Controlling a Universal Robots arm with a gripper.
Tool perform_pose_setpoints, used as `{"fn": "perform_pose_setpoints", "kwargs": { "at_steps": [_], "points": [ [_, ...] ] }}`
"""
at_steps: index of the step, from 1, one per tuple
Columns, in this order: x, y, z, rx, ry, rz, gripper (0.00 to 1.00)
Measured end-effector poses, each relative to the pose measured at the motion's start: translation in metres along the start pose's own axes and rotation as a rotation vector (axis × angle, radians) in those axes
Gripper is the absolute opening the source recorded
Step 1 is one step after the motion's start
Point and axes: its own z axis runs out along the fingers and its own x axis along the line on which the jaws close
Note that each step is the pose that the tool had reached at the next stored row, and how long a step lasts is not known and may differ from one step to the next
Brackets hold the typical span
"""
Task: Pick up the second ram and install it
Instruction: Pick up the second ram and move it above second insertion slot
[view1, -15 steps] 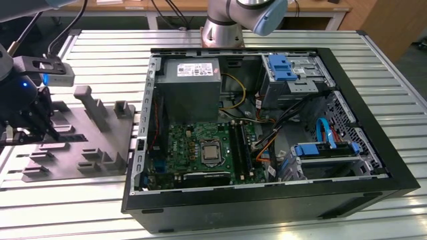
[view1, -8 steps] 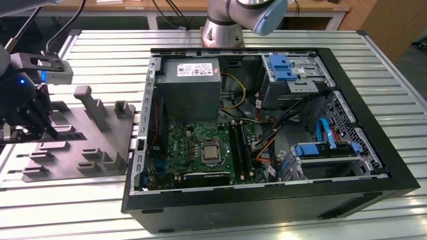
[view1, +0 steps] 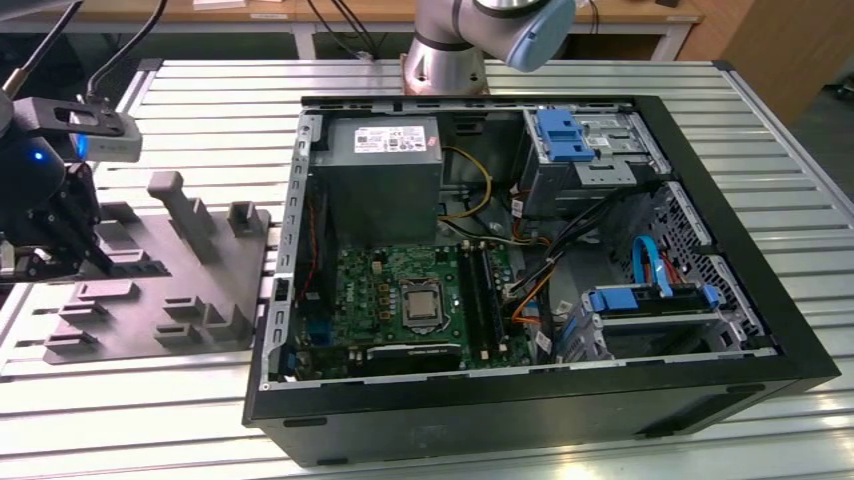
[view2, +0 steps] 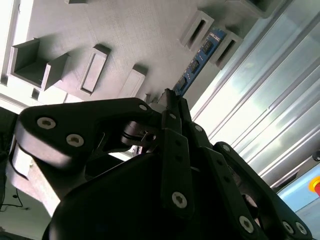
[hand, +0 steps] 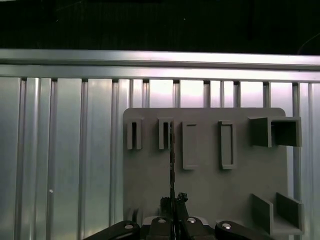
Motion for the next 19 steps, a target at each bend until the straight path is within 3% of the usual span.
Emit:
{"fn": "perform_pose_setpoints", "kwargs": {
  "at_steps": [19],
  "points": [
    [-0.0004,0.0004,-0.0161,0.0000,-0.0022,0.000,0.14]
  ]
}}
